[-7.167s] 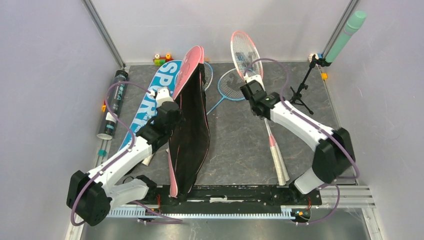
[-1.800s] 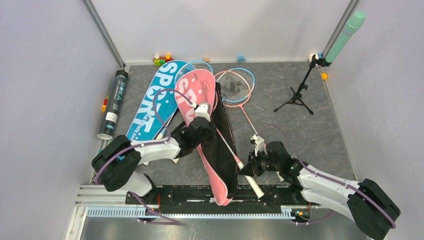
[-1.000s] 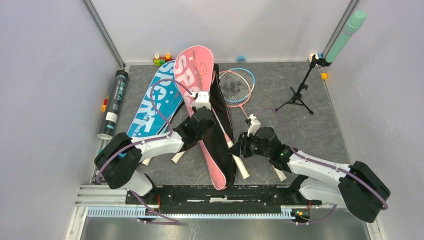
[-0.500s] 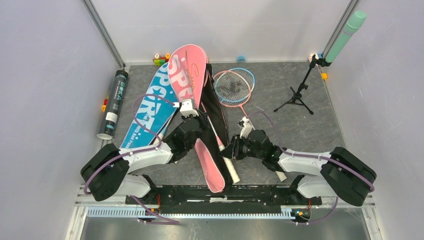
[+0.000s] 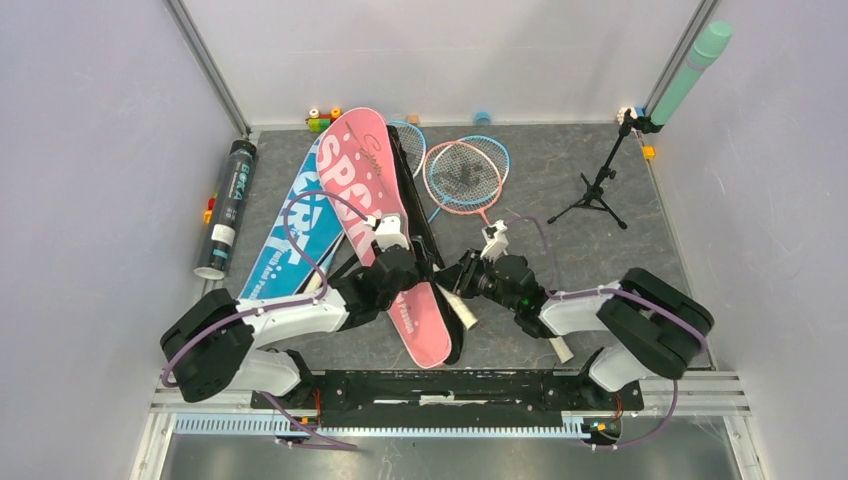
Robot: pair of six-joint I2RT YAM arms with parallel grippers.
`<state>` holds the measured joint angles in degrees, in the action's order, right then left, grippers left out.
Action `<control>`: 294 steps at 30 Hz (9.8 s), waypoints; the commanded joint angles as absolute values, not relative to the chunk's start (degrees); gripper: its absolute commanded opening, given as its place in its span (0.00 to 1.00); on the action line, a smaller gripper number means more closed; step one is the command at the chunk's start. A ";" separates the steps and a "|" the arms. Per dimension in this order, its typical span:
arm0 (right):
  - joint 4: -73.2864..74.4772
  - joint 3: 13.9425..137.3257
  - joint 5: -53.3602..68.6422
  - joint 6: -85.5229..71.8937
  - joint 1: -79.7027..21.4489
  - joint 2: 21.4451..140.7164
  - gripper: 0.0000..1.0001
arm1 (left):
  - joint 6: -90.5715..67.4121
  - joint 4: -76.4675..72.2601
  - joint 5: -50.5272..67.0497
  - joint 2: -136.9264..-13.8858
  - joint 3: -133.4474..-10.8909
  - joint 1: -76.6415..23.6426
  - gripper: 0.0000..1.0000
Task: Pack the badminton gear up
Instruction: Place the racket in the racket bag, then adjust the racket bag at the center of the board, then pick up the racket from the center of the board, then place the racket in the racket bag.
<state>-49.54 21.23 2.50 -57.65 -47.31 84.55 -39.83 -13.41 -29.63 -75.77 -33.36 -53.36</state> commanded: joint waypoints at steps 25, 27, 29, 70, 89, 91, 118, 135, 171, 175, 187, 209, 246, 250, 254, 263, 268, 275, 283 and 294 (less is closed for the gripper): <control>-57.95 35.59 1.84 -53.48 -48.49 93.74 0.00 | -39.62 4.76 -6.58 -66.54 -32.40 -54.98 0.02; -58.07 34.97 2.27 -53.03 -48.72 93.01 0.00 | -38.40 2.11 -3.06 -64.49 -29.81 -54.98 0.02; -58.10 33.47 2.40 -52.27 -48.82 91.48 0.00 | -38.13 -1.41 -2.06 -61.45 -27.53 -54.96 0.02; -41.25 11.69 -36.77 -34.20 -52.65 57.85 0.49 | -36.68 -37.41 16.82 -82.25 -35.76 -60.52 0.02; -31.92 19.12 -14.45 -20.53 -40.12 66.64 0.98 | -35.85 -36.74 2.33 -66.78 -20.66 -60.51 0.02; -36.87 19.43 -9.90 -20.62 -38.27 71.25 0.98 | -35.81 -36.57 1.90 -65.04 -19.47 -60.55 0.02; -1.65 76.03 11.83 18.62 -34.37 85.76 0.00 | -12.54 -20.51 -12.49 -53.55 -33.87 -60.51 1.00; -1.13 82.69 10.87 14.44 -34.88 85.23 0.00 | -23.42 -5.45 -30.42 -40.08 -34.51 -60.50 1.00; -8.74 70.23 14.94 -5.20 -39.60 85.06 0.03 | -63.67 -12.31 -52.90 -68.94 -27.64 -57.23 0.27; -7.40 68.15 19.19 -3.19 -36.54 85.12 0.29 | -57.25 -7.76 -54.54 -63.50 -28.95 -56.57 0.02; -9.03 48.65 4.77 -1.02 -31.02 75.20 0.98 | -29.38 18.94 -40.25 -49.73 -46.35 -46.17 0.02; 1.82 46.04 0.35 -0.48 -12.61 94.51 0.75 | -6.72 22.24 -12.79 -68.74 -70.18 -29.28 0.02; -0.30 39.63 -21.46 7.65 -37.24 66.52 0.00 | -2.56 13.58 14.40 -98.86 -85.43 -16.35 0.02; -2.69 39.88 -19.85 6.64 -39.21 69.82 0.00 | -1.86 15.42 15.35 -100.65 -88.34 -16.35 0.02; -3.41 41.61 -18.71 6.39 -42.00 73.99 0.00 | -1.80 15.49 16.74 -102.12 -89.26 -16.35 0.02; -5.20 46.27 -21.11 2.91 -46.91 84.25 0.00 | -1.29 15.04 26.21 -104.46 -90.41 -16.30 0.02; -10.37 49.82 -15.95 2.44 -49.53 88.09 0.00 | -2.38 15.58 30.99 -105.67 -90.91 -16.43 0.02; -15.31 57.15 -14.10 -1.25 -50.54 95.61 0.00 | -3.43 15.59 39.85 -105.19 -88.87 -17.22 0.02; -18.42 69.97 -12.05 -11.05 -47.75 107.25 0.00 | -4.39 11.00 42.62 -100.73 -79.79 -19.42 0.02; -21.87 59.92 10.25 -14.61 -41.98 102.68 0.58 | -7.24 5.35 36.79 -95.98 -71.53 -19.70 0.02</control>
<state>-18.48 65.54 -3.70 -14.63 -42.83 109.06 -4.69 11.27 35.79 -100.47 -73.63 -18.13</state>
